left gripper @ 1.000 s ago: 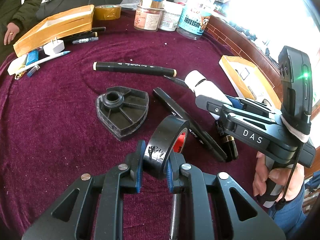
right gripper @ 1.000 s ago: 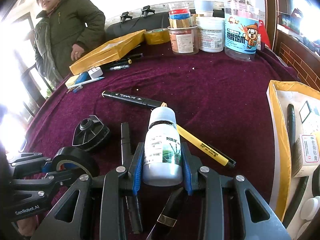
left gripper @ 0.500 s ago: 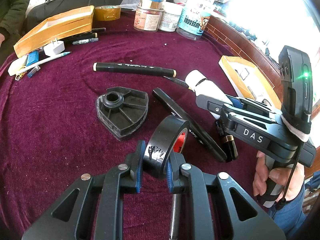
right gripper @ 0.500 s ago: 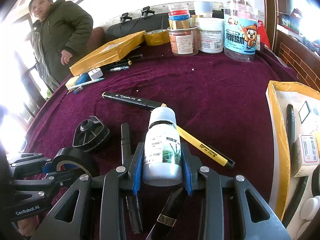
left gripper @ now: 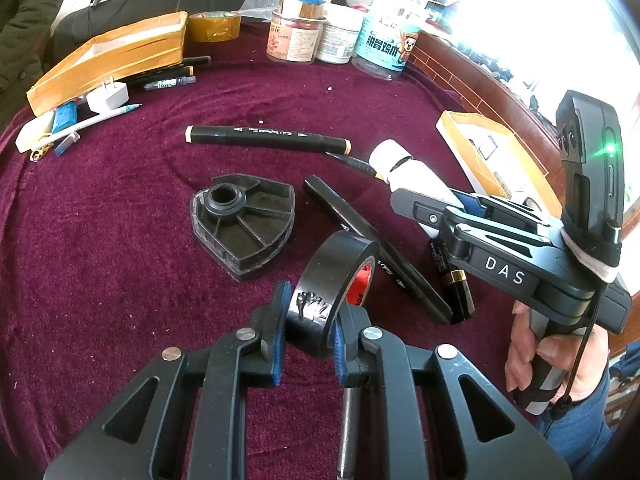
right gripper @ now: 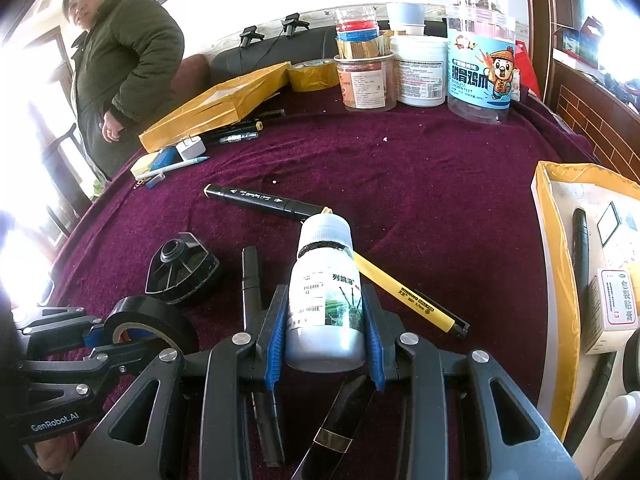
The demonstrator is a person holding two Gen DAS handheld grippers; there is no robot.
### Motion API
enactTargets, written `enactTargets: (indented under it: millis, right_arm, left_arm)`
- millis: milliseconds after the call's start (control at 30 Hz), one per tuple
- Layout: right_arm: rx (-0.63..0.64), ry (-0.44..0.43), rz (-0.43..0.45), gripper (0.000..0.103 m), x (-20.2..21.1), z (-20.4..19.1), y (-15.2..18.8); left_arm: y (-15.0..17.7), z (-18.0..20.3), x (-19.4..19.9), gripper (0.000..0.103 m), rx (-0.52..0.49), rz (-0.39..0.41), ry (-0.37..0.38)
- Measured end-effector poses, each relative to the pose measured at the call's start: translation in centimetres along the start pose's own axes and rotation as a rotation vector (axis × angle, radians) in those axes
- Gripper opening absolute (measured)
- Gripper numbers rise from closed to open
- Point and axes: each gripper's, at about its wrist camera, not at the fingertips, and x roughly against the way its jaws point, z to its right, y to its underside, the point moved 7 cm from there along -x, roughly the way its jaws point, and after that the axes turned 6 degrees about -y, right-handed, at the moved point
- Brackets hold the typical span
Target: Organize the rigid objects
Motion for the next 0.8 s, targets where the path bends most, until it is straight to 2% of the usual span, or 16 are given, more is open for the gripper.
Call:
enactTargets:
  millis: [667,800]
  right_arm:
    - [-0.009,0.019,0.008,0.03,-0.08,0.26,0.02]
    - [-0.048,0.025,0.014,0.03,0.09,0.97,0.19]
  left_arm:
    - [-0.51,-0.22,0.69,0.016,0.009,0.037,-0.008]
    - [-0.69,-0.07,0.66,0.016,0.005,0.046,-0.011]
